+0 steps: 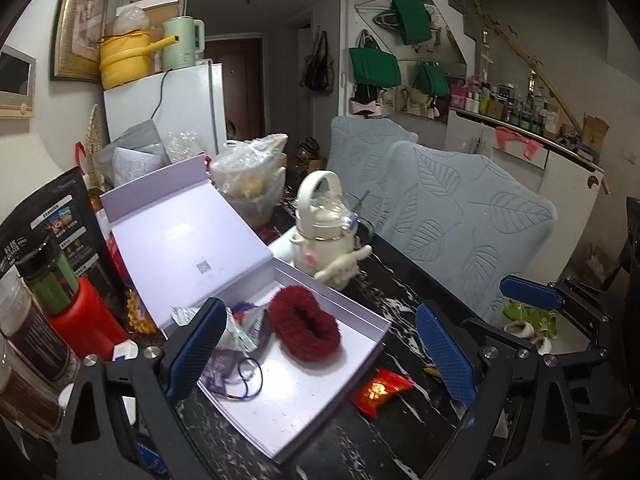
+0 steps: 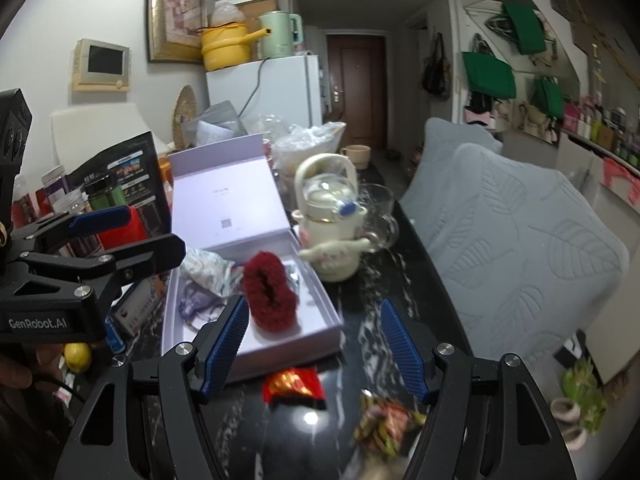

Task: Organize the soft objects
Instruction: 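Move both tools back toward the white cable and clear zip bag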

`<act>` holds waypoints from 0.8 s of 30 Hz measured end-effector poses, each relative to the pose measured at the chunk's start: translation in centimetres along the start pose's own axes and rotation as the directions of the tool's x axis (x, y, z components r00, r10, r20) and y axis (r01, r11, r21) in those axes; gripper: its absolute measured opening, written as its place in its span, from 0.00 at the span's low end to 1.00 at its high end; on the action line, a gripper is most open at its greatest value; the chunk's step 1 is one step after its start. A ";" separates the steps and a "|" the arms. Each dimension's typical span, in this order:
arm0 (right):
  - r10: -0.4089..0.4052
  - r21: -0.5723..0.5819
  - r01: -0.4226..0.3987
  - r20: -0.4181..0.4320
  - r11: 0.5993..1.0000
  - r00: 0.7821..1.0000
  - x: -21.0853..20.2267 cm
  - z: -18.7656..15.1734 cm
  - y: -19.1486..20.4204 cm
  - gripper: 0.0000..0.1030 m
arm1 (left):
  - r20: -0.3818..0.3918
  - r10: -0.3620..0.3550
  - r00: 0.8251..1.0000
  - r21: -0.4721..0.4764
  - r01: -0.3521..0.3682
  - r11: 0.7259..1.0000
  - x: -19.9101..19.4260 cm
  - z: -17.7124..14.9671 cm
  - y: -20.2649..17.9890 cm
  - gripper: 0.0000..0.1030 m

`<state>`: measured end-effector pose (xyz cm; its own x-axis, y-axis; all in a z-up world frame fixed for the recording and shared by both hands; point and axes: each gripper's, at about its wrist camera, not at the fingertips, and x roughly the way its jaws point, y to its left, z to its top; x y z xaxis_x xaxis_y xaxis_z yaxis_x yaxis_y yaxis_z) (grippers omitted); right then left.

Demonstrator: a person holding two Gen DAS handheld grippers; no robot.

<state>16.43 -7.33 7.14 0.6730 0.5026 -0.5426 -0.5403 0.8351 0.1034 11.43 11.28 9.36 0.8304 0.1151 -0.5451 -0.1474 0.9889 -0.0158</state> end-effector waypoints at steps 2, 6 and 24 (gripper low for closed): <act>-0.009 0.011 0.009 -0.001 1.000 1.000 -0.7 -0.7 -0.6 0.67 | -0.008 -0.012 1.000 0.009 0.012 1.000 -0.2 -0.5 -1.0 0.94; -0.037 0.033 0.037 -0.005 0.999 0.999 -1.9 -2.1 -1.8 0.67 | -0.019 -0.025 0.999 0.026 0.026 0.999 -0.6 -1.7 -2.9 0.94; -0.112 0.105 0.122 -0.100 0.987 0.989 -4.2 -9.0 -6.2 0.69 | -0.141 -0.179 0.974 -0.015 0.179 0.984 1.2 -7.8 -8.0 0.94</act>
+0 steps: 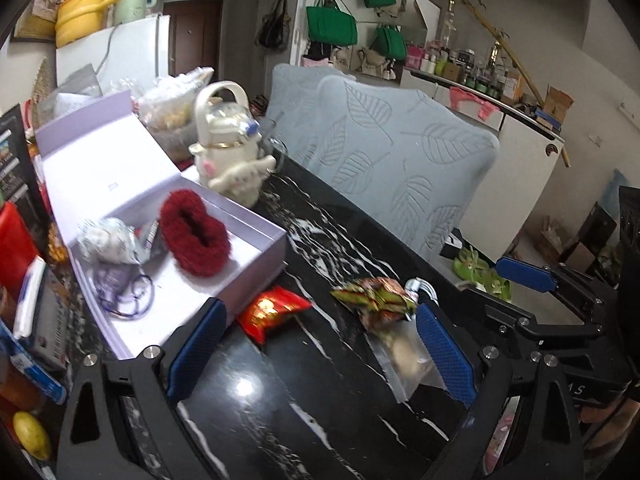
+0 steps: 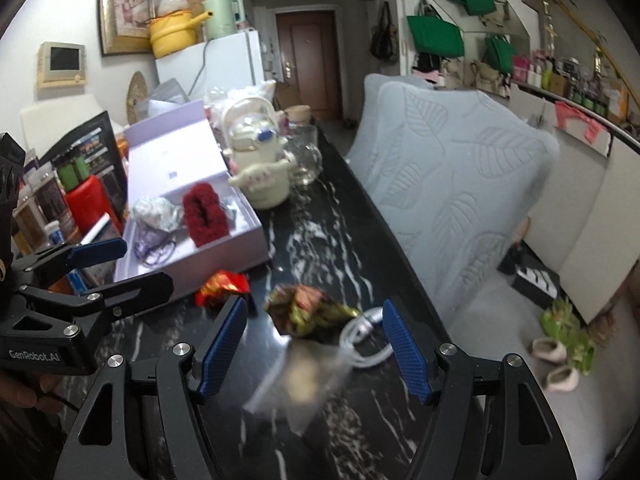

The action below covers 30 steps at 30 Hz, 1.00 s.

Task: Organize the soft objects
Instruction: 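Move both tools back toward the white cable and clear zip bag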

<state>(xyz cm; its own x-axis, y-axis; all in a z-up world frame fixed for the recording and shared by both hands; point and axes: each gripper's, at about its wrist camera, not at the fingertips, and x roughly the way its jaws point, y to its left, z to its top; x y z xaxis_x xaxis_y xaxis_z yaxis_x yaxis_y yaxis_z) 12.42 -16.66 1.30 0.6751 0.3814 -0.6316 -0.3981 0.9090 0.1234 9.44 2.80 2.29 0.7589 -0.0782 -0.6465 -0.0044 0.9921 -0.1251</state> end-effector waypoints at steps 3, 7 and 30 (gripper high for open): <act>-0.008 0.013 0.009 -0.018 1.000 1.000 0.0 -1.0 -0.8 0.69 | -0.024 -0.025 0.999 -0.001 0.025 1.000 0.9 -0.7 -0.8 0.94; -0.040 0.029 0.041 -0.042 0.999 0.998 -0.1 -2.3 -2.1 0.69 | -0.064 -0.064 0.996 0.011 0.064 0.998 2.2 -1.6 -2.0 0.94; -0.082 0.126 0.097 -0.117 0.987 0.990 1.0 -7.3 -8.4 0.69 | -0.255 -0.119 0.959 0.032 0.132 0.991 10.2 -5.4 -7.7 0.94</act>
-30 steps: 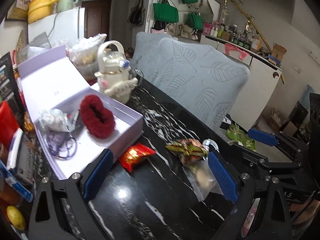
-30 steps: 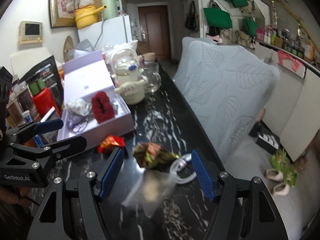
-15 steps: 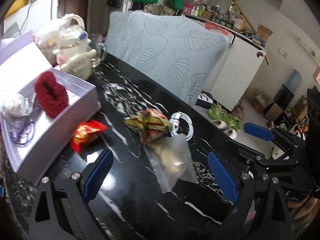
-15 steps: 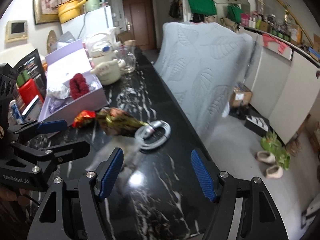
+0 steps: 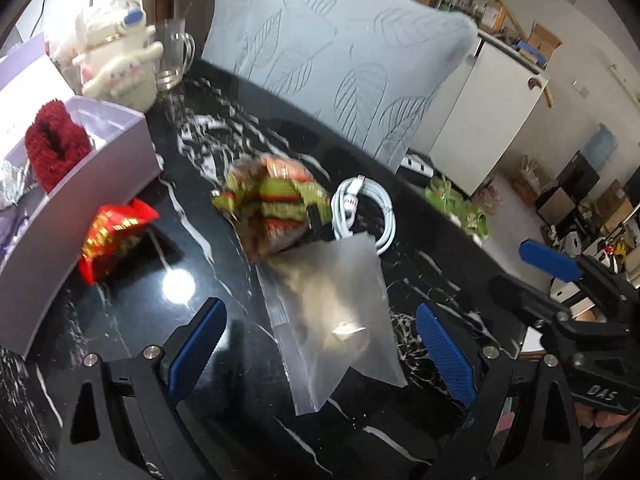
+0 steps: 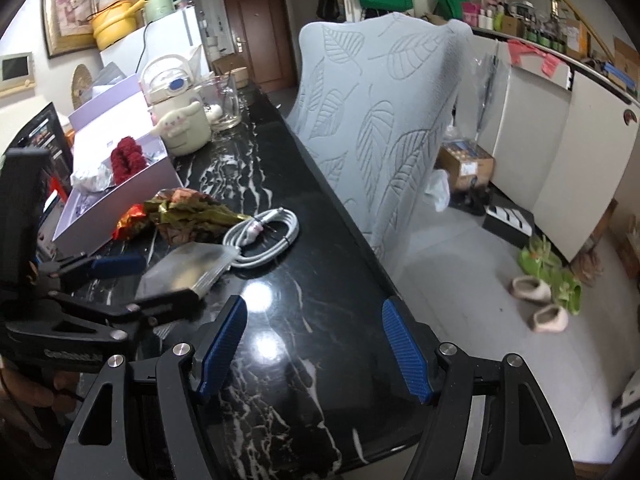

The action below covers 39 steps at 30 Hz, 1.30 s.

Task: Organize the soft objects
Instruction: 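Move both tools back toward the white cable and clear zip bag, then grasp the white USB cable with right tool while left tool grasps clear zip bag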

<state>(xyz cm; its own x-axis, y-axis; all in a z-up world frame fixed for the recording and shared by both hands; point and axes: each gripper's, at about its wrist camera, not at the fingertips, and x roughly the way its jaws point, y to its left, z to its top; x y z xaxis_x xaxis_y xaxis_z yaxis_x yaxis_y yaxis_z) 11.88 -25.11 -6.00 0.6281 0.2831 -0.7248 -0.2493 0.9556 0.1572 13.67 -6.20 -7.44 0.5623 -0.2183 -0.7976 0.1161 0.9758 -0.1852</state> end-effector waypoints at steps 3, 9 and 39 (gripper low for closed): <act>0.000 0.009 0.000 -0.008 1.000 1.000 0.5 0.0 -0.3 0.69 | -0.023 0.001 1.000 -0.002 -0.001 1.000 0.9 -0.2 -0.1 0.94; -0.007 0.017 0.007 -0.018 1.000 1.000 1.2 0.3 -0.3 0.69 | -0.015 0.003 1.000 0.001 -0.003 1.000 1.6 -0.7 0.1 0.64; -0.071 -0.116 0.061 -0.085 0.991 0.994 10.2 3.6 6.6 0.77 | 0.036 0.113 0.993 -0.143 -0.107 0.984 -4.6 -5.8 8.7 0.53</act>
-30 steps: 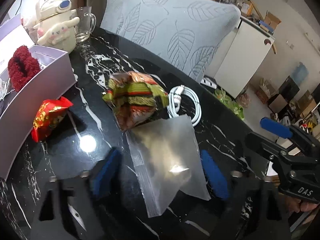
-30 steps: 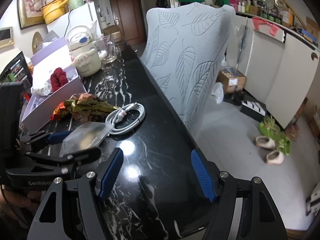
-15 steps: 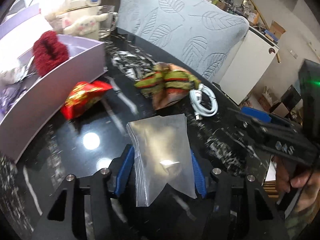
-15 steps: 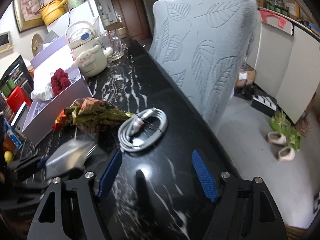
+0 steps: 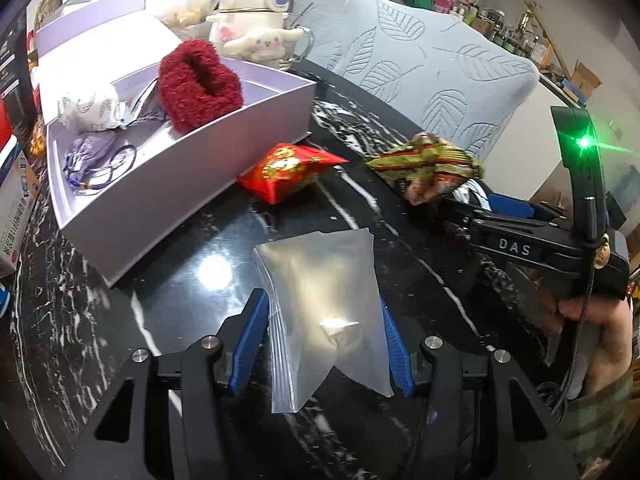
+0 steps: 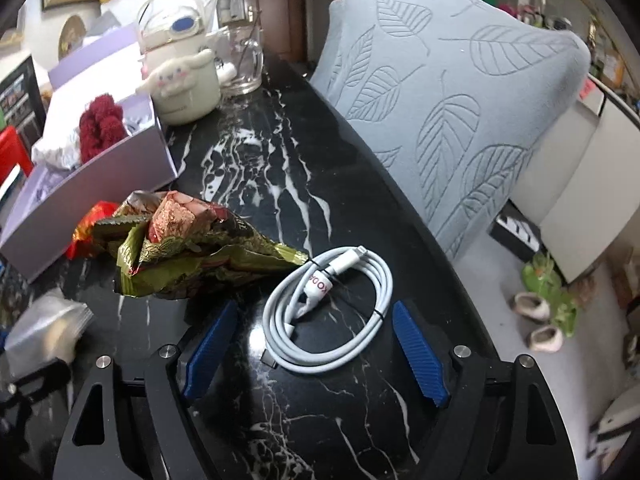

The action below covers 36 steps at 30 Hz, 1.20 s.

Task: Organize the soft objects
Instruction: 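Grasp the white USB cable with right tool while left tool grasps clear zip bag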

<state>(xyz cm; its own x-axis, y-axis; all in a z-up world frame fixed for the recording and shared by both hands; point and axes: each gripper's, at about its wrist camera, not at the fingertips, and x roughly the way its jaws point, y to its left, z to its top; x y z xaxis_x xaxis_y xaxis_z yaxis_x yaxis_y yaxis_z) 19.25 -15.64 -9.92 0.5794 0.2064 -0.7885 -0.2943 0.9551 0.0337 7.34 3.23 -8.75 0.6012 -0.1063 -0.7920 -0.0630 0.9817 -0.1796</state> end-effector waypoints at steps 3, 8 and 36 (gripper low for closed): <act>0.007 -0.021 -0.007 0.023 1.000 1.000 -0.5 -0.5 0.1 0.57 | -0.009 -0.002 1.000 -0.019 0.002 1.000 0.2 0.0 1.2 0.53; 0.042 -0.067 -0.040 0.035 0.997 0.998 -1.4 -1.6 0.9 0.54 | 0.002 -0.016 1.000 -0.044 0.017 0.999 -0.3 -0.5 2.2 0.53; 0.184 -0.227 -0.177 0.009 0.958 0.983 -5.6 -7.5 7.2 0.80 | 0.003 -0.018 1.000 -0.078 0.018 0.997 -3.0 -3.3 4.1 0.55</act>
<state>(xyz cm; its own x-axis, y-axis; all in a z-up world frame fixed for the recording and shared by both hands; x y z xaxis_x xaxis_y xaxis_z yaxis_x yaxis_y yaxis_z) 8.20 -11.47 -9.87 0.5222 0.3804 -0.7633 -0.5570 0.8299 0.0326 2.61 7.03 -9.02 0.6049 -0.1231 -0.7867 -0.1145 0.9643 -0.2389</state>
